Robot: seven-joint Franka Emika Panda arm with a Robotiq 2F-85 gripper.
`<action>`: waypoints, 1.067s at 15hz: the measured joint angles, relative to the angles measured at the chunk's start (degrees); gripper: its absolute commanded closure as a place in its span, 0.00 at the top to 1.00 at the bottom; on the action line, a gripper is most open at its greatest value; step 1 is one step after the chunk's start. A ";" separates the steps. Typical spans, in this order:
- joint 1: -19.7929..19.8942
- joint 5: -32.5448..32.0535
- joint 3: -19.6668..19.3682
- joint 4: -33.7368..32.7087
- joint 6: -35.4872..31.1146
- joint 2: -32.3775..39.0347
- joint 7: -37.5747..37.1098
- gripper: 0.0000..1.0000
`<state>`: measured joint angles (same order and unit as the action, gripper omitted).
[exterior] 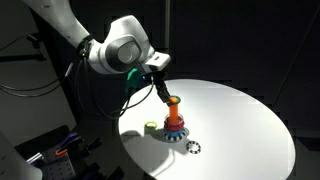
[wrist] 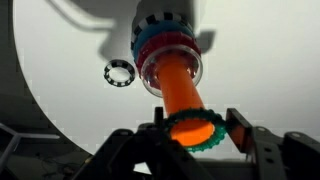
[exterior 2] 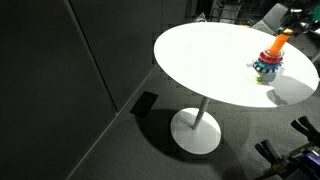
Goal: Remove the yellow, green and clear rings from the orange stand and put them on the table
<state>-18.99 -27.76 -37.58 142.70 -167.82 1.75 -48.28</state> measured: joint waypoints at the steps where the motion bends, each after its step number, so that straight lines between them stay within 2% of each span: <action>1: -0.07 -0.66 0.04 0.00 0.90 -1.20 -0.30 0.39; 9: -0.31 -1.57 2.30 0.60 6.41 -8.74 -0.90 0.39; 10: 1.56 0.33 5.01 1.04 6.55 -8.84 -0.05 0.39; 13: 11.44 7.81 17.70 2.60 6.79 -8.60 4.12 0.39; 16: 16.51 12.32 25.20 3.38 7.77 -7.60 6.29 0.39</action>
<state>-2.48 -15.44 -12.38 146.08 -160.05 -5.84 -42.00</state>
